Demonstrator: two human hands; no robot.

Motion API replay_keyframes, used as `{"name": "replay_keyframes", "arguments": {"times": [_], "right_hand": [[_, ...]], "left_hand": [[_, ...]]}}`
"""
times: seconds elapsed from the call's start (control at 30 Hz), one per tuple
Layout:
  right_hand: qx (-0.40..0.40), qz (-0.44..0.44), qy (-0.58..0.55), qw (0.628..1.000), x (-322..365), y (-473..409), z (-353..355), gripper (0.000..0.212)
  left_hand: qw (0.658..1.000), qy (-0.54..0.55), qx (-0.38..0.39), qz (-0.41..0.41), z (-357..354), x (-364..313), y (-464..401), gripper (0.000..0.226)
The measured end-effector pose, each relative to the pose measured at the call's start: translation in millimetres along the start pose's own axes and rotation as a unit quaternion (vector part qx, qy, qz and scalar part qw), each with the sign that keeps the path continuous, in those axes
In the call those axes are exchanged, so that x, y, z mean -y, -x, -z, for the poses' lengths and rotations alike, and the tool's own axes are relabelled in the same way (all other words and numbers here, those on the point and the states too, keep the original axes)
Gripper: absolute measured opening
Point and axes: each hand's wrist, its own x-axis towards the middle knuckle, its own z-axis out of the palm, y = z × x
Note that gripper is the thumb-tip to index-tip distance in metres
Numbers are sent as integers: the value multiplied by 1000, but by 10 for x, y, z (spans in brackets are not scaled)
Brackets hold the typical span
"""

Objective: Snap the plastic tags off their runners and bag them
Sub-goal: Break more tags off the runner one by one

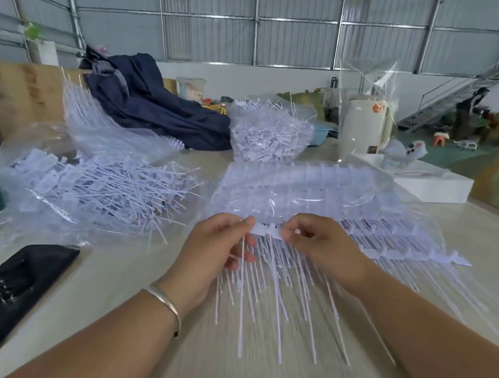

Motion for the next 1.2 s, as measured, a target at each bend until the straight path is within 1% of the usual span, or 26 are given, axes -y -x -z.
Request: {"name": "replay_keyframes", "arguments": {"times": [0.13,0.2,0.3,0.37,0.5,0.57,0.63,0.67,0.73,0.77,0.8,0.83,0.87,0.9,0.93,1.03,1.1,1.13,1.2], "right_hand": [[-8,17,-77,997,78,50,13,8],[-4,17,-100,995,101,69,22,8],[14,18,-130,991,131,82,56,5],[39,12,-162,986,176,88,94,4],[80,5,-217,973,221,105,136,25],[105,-4,-229,968,231,104,111,43],[116,-16,-215,969,243,102,79,54],[118,-21,-211,970,243,104,67,53],[118,-25,-206,971,237,109,52,40],[116,-24,-202,972,239,117,47,32],[112,-21,-196,974,240,121,42,30],[103,-17,-190,976,238,125,40,35],[91,-16,-185,978,229,121,40,44],[73,-16,-181,981,219,110,44,52],[54,-16,-178,982,209,100,48,54],[0,-17,-176,984,197,82,50,41],[-23,-9,-202,979,172,83,64,24],[-26,-2,-212,977,157,85,76,18],[-15,1,-201,979,132,92,94,13]], "left_hand": [[999,34,6,0,0,0,20,5],[995,86,32,27,-1,-18,25,4],[971,192,99,101,14,-64,30,6],[955,234,134,125,29,-77,40,6],[922,275,233,139,-4,-88,98,7],[912,270,273,146,-28,-84,118,23],[913,252,286,147,-29,-67,118,33],[914,244,288,149,-30,-67,125,30],[917,237,279,155,-36,-76,143,13],[919,233,278,157,-37,-78,149,11],[918,228,281,160,-40,-86,153,17],[917,225,287,160,-44,-99,157,21],[917,223,289,158,-50,-125,165,22],[919,224,282,158,-49,-136,160,21],[922,230,266,163,-53,-149,148,19],[930,260,197,171,-49,-163,103,13],[934,279,153,161,-22,-172,69,9],[937,282,136,156,-6,-184,59,6],[944,267,120,152,29,-194,46,4]]}}
